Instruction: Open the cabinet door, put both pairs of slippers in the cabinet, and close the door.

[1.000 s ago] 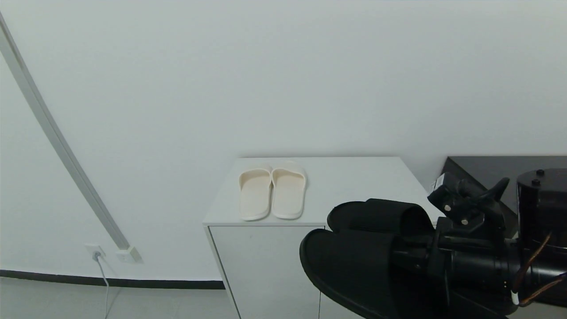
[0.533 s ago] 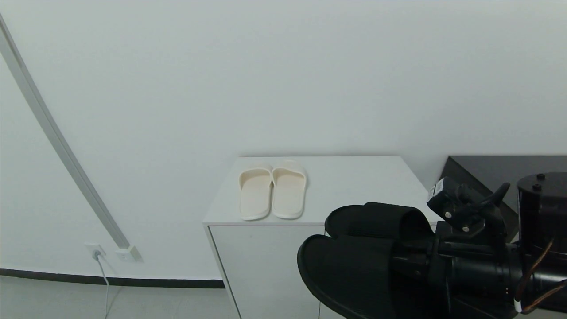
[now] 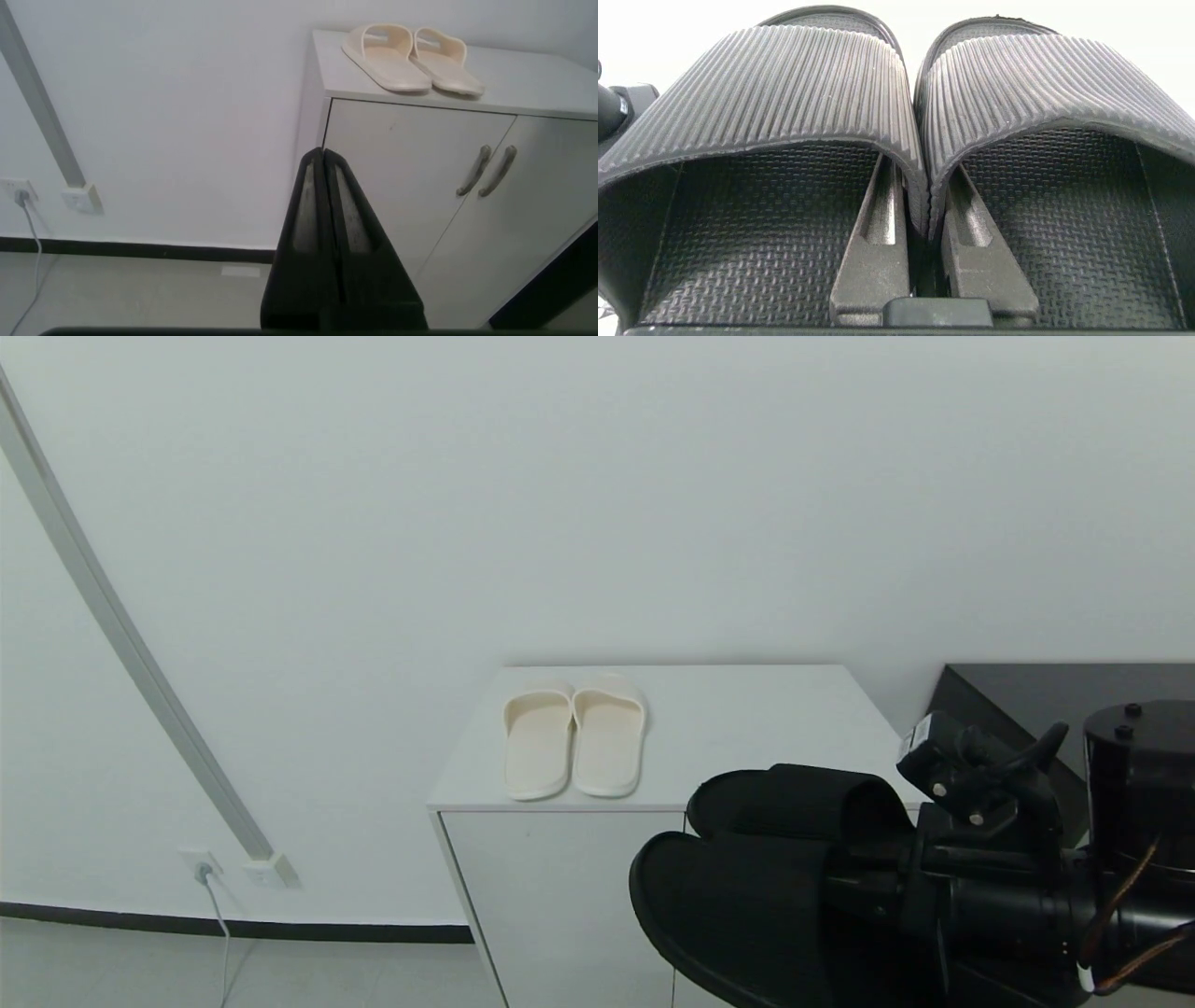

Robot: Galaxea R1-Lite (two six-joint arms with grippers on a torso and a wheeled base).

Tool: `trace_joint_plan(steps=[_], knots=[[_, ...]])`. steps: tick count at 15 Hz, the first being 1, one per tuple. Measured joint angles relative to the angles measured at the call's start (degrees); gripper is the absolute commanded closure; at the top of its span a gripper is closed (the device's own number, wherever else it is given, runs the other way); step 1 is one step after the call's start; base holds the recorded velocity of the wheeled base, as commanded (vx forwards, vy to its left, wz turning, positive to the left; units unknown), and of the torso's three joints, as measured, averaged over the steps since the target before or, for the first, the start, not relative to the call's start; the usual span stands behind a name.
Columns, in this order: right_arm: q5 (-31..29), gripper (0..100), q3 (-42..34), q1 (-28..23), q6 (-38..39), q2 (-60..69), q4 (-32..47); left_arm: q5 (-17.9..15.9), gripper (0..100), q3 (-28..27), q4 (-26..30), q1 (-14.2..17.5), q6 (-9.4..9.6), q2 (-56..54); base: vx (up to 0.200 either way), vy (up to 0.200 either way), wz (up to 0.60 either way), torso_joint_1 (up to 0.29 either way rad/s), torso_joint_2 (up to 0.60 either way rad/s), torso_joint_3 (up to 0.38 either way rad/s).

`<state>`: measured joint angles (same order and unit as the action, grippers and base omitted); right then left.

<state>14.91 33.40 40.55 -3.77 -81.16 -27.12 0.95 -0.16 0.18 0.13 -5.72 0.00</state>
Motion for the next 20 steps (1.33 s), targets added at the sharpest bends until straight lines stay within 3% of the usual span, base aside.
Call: trace_joint_plan(steps=[16,17,20], knots=[[-0.2,100,-1.8,0.6,-0.1,0.1,-0.3,0.0,100,0.0,0.0,0.0,0.2,0.0,0.0,0.0,0.0,-0.199,0.48,0.279],[-0.1,100,-1.8,0.7,-0.1,0.1,-0.3,-0.1,0,0.0,0.0,0.0,0.2,0.0,0.0,0.0,0.0,-0.178,0.51,0.315],[-0.1,100,-2.1,1.2,-0.1,0.0,-0.2,-0.1,0,0.0,0.0,0.0,0.15,0.0,0.0,0.0,0.0,-0.175,0.5,0.315]])
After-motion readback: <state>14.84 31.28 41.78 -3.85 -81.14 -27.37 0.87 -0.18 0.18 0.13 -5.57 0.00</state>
